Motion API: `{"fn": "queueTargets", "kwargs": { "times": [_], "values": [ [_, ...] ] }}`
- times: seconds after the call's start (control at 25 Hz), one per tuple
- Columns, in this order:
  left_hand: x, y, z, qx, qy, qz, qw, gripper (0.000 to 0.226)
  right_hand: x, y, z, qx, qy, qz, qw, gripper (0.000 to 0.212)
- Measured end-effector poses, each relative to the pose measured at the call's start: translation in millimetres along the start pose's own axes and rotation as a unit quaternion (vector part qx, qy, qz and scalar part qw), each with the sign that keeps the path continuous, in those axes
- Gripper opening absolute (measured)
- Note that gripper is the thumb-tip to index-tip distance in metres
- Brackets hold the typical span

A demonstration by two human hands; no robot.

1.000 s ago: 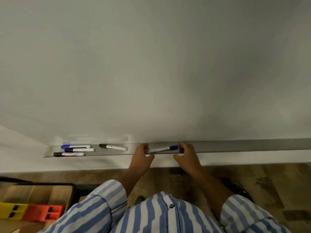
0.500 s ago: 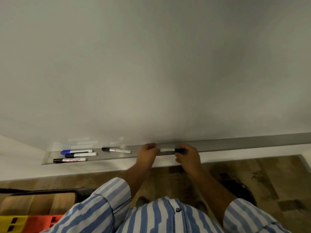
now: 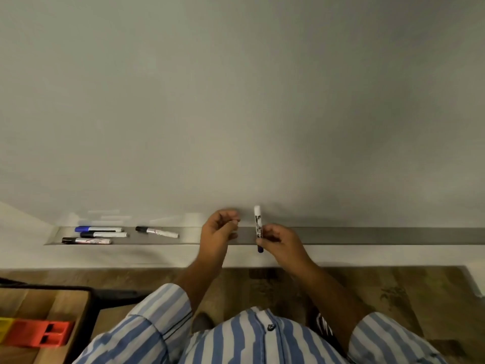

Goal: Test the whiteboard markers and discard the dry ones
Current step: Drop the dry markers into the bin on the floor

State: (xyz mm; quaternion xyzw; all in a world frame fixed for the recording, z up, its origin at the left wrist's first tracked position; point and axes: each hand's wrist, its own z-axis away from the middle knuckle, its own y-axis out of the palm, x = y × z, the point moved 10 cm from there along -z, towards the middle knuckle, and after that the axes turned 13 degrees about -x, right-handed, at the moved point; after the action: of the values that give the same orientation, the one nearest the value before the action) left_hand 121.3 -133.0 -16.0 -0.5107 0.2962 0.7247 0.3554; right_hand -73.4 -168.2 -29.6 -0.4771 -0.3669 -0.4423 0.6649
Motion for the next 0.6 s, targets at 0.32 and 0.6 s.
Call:
{"fn": "queueTargets", "kwargs": {
  "times": [0.32,0.6],
  "values": [
    [-63,98,55,0.184,0.348,-0.366,0.843,0.025,55,-62,-8,0.052,-0.060,-0.112,0.990,0.018],
    [-87,127,78,0.200,0.426,-0.456,0.755,0.031,67,-84,-8,0.099,-0.001,-0.235,0.967,0.016]
  ]
}}
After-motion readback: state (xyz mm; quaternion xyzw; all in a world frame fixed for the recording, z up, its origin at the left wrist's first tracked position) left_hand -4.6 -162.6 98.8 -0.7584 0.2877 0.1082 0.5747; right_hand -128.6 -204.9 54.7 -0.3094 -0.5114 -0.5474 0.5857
